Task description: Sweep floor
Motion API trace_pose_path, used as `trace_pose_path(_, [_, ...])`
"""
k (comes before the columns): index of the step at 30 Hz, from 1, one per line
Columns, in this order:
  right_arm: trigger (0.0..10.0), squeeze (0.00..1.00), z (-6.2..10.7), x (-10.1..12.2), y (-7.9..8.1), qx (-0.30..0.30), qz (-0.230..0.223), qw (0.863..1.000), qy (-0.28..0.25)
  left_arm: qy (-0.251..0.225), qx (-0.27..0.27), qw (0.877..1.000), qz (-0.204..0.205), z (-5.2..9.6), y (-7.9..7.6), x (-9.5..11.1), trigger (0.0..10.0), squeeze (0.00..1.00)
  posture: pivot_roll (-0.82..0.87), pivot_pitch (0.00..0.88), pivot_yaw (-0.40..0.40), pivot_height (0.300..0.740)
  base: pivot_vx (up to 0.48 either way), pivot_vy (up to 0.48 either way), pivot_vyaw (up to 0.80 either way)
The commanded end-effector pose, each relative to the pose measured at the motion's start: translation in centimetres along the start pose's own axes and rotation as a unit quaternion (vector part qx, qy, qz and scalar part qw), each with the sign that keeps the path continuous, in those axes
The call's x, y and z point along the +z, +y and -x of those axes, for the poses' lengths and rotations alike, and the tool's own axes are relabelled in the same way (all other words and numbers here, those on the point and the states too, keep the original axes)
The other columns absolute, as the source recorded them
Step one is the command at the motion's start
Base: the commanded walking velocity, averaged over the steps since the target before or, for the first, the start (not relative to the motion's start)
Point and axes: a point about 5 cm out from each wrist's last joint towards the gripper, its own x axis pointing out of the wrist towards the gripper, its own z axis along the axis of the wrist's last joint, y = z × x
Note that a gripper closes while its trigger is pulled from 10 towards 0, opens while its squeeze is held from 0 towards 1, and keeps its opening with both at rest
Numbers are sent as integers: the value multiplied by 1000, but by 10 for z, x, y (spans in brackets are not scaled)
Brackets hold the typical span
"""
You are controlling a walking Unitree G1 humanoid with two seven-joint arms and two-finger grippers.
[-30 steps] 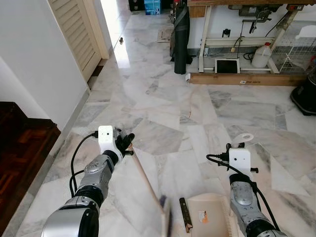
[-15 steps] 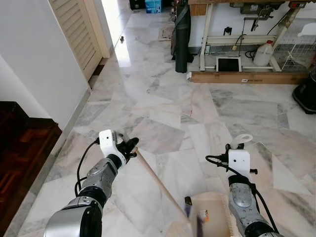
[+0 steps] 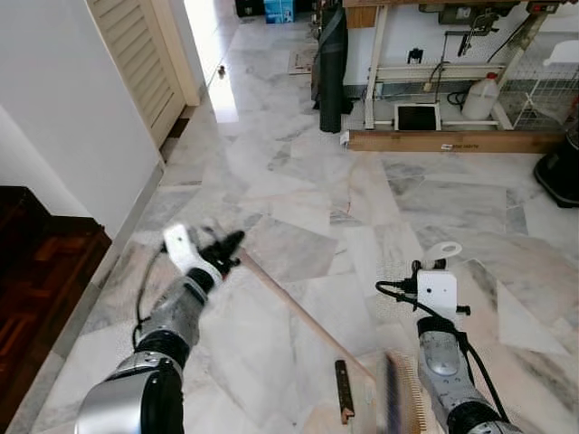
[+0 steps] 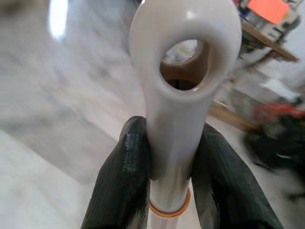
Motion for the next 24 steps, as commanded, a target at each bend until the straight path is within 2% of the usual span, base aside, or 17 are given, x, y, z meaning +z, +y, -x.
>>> trace_pose_path(1, [10000,0,6,-10,6,13,1,999,31,-35,11,998,-54,2,7,16,10000,0,42,43,93,740,0,0,0])
trace_pose_path(5, [10000,0,6,-10,6,15,2,999,31,-31,23,996,-86,7,10,11,10000,0,39,50,92,740,0,0,0])
trace_pose_path(7, [10000,0,7,-10,6,15,1,999,29,-8,23,993,-116,9,10,2,10000,0,33,56,92,740,0,0,0])
trace_pose_path(8, [10000,0,7,-11,6,15,2,999,28,8,22,990,-137,10,8,-5,10000,0,27,62,92,740,0,0,0])
trace_pose_path(12, [10000,0,9,-11,6,16,2,1000,25,22,18,987,-155,10,4,-14,10000,0,13,77,93,740,0,0,0])
trace_pose_path(15, [10000,0,11,-11,6,17,2,1000,17,50,9,981,-187,9,-4,-25,10000,0,-7,95,99,740,0,0,0])
trace_pose_path(24, [10000,0,20,-17,-1,11,5,1000,10,72,14,988,-134,8,-13,-39,10000,0,-52,153,106,740,0,0,0])
